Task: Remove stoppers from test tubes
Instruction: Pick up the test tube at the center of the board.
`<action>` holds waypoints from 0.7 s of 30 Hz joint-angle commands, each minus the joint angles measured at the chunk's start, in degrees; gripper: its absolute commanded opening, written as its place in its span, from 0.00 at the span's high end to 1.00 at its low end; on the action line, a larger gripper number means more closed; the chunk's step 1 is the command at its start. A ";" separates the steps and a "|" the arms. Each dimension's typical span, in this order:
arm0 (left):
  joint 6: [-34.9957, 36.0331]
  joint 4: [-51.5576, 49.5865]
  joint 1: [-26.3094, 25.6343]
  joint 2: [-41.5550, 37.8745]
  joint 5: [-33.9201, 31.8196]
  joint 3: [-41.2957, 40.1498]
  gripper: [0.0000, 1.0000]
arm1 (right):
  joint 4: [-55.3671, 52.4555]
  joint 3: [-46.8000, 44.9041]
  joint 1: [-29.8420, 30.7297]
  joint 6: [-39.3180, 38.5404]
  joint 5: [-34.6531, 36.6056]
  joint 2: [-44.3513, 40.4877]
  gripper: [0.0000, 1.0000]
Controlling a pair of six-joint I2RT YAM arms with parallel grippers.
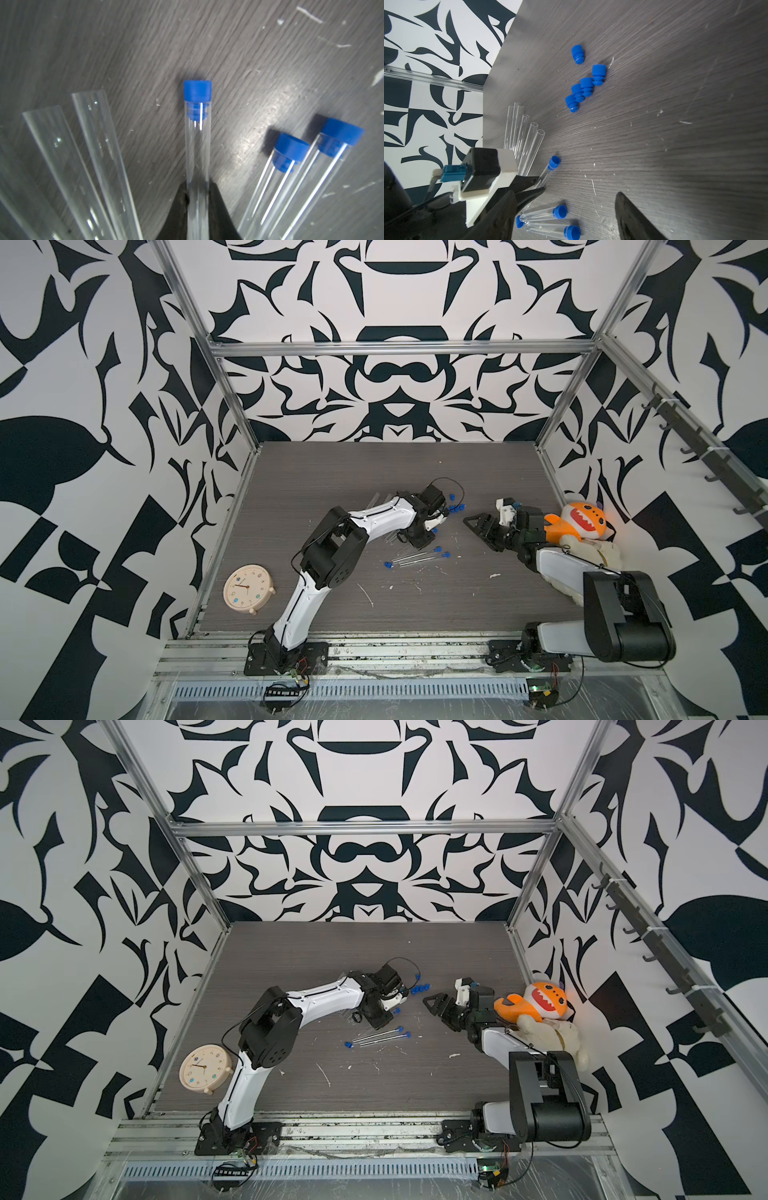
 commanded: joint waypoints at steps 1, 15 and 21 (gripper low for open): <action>-0.40 -0.14 0.80 -2.65 0.27 0.89 0.93 | 4.80 0.82 0.20 0.71 -1.68 0.15 0.26; -3.45 1.32 1.24 -10.08 4.67 -0.13 0.97 | 14.15 2.98 5.52 1.98 -3.24 4.58 0.27; -4.45 2.16 1.24 -11.43 5.99 -0.84 0.98 | 22.10 4.75 8.84 6.50 -2.49 9.03 0.31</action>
